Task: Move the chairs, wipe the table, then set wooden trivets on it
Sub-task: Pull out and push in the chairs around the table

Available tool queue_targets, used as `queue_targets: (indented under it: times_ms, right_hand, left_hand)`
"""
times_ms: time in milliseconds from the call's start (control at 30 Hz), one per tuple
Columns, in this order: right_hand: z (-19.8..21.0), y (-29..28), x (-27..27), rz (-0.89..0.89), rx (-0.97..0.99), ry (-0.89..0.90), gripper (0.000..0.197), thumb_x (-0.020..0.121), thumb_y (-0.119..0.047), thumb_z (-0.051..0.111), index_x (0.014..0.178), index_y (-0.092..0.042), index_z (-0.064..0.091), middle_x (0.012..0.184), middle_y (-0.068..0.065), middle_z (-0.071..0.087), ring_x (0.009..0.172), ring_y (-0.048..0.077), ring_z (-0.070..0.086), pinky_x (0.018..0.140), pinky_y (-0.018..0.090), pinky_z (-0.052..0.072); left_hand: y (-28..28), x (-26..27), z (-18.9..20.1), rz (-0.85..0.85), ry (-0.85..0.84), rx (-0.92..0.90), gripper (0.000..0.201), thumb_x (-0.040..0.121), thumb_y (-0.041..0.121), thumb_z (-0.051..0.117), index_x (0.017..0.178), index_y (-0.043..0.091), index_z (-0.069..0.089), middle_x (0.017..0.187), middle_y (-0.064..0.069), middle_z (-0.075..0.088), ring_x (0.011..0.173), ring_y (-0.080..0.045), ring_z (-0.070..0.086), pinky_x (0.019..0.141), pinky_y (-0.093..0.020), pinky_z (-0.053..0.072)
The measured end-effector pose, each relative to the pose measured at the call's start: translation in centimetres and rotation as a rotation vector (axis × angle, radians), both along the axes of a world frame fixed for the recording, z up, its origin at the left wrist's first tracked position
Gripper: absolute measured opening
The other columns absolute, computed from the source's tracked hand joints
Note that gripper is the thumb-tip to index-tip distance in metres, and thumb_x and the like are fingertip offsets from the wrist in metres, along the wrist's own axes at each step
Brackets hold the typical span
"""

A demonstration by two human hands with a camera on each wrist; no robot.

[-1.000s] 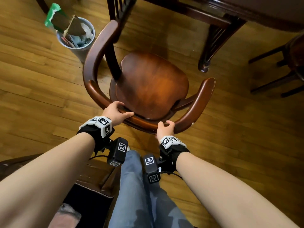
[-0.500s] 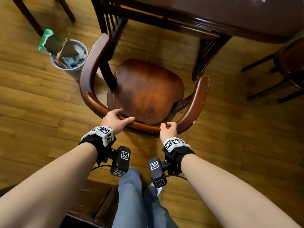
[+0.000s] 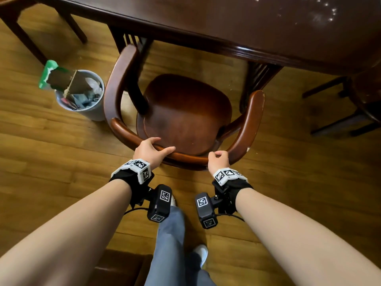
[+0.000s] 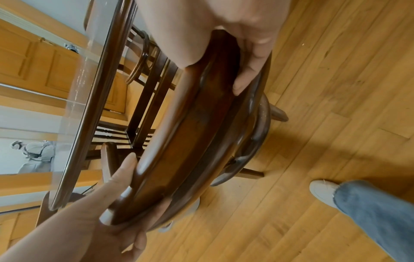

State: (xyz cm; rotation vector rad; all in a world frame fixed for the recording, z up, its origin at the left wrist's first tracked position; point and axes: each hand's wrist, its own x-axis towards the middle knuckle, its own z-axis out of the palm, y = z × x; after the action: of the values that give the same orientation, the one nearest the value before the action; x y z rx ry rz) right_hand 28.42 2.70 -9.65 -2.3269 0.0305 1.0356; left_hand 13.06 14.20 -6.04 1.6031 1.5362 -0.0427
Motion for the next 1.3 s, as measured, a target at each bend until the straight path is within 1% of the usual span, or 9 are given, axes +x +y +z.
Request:
queue_targets:
  times_ms: [133,267,367,600,867,1033,1167,1233,1300]
  right_hand:
    - [0.1,3.7,3.8,-0.016,-0.008,-0.022,0.027,0.093,-0.025,0.046,0.118,-0.014,0.050,0.091,0.010,0.058,0.078,0.030,0.053,0.080,0.037,0.045]
    - [-0.3,6.6,7.5,-0.019,-0.005,-0.059,0.024,0.093,-0.024,0.046,0.114,-0.014,0.052,0.078,0.004,0.055,0.078,0.033,0.059,0.085,0.043,0.051]
    - [-0.3,8.8,10.5,-0.014,-0.019,-0.080,0.023,0.093,-0.025,0.044,0.112,-0.017,0.051,0.092,0.010,0.060,0.084,0.036,0.063,0.087,0.046,0.051]
    - [-0.6,12.9,17.4,-0.009,-0.014,-0.085,0.013,0.092,-0.027,0.042,0.103,-0.021,0.047,0.074,0.001,0.051,0.086,0.040,0.066,0.084,0.052,0.054]
    - [-0.5,16.2,23.7,0.007,0.017,-0.093,0.016,0.095,-0.037,0.042,0.100,-0.022,0.045,0.073,-0.002,0.048,0.088,0.036,0.064,0.086,0.053,0.052]
    - [0.8,15.3,23.7,0.111,-0.010,-0.083,0.031,0.098,-0.046,0.033,0.116,-0.023,0.045,0.080,0.003,0.055,0.084,0.033,0.062,0.086,0.049,0.053]
    - [1.9,14.3,21.6,0.117,0.056,-0.121,0.045,0.098,-0.052,0.025,0.139,-0.038,0.035,0.126,0.006,0.058,0.107,0.033,0.059,0.094,0.044,0.049]
    - [2.6,14.0,19.6,0.114,0.073,-0.177,0.043,0.098,-0.051,0.025,0.139,-0.042,0.033,0.125,0.004,0.060,0.107,0.030,0.060,0.093,0.042,0.049]
    - [3.5,14.1,17.0,0.114,0.141,-0.217,0.037,0.098,-0.047,0.028,0.135,-0.046,0.033,0.104,0.004,0.069,0.087,0.024,0.067,0.080,0.042,0.057]
  left_hand:
    - [3.9,3.9,0.5,-0.034,-0.007,-0.012,0.071,0.074,0.056,0.070,0.133,0.022,0.052,0.119,-0.005,0.065,0.111,-0.023,0.060,0.094,-0.031,0.046]
    - [6.5,7.7,0.5,-0.060,-0.020,-0.016,0.072,0.077,0.054,0.068,0.137,0.019,0.048,0.127,-0.005,0.060,0.118,-0.023,0.057,0.095,-0.029,0.044]
    - [8.4,10.7,0.2,-0.059,-0.022,-0.009,0.071,0.077,0.055,0.067,0.137,0.021,0.048,0.127,-0.004,0.060,0.117,-0.023,0.057,0.095,-0.031,0.045]
    - [11.6,17.1,-0.6,-0.039,-0.020,-0.001,0.071,0.077,0.059,0.065,0.136,0.024,0.047,0.119,-0.002,0.064,0.111,-0.022,0.061,0.090,-0.032,0.048]
    - [13.8,22.7,-1.3,0.025,-0.050,-0.018,0.072,0.076,0.058,0.067,0.135,0.023,0.046,0.112,-0.001,0.066,0.107,-0.021,0.062,0.094,-0.038,0.050]
    - [13.0,22.4,-1.3,-0.027,-0.042,0.004,0.068,0.077,0.062,0.062,0.133,0.028,0.047,0.114,-0.002,0.064,0.105,-0.022,0.063,0.090,-0.035,0.052]
    - [13.5,20.6,-0.2,-0.122,-0.053,-0.037,0.075,0.082,0.055,0.062,0.146,0.041,0.024,0.143,-0.007,0.047,0.124,-0.028,0.052,0.094,-0.035,0.047]
    - [13.9,19.0,0.5,-0.144,-0.087,-0.054,0.076,0.084,0.051,0.062,0.146,0.045,0.018,0.147,-0.009,0.042,0.128,-0.029,0.049,0.098,-0.038,0.045]
    - [14.4,16.9,1.2,-0.111,-0.119,-0.051,0.073,0.084,0.051,0.062,0.144,0.046,0.021,0.136,-0.010,0.053,0.121,-0.027,0.055,0.100,-0.039,0.047]
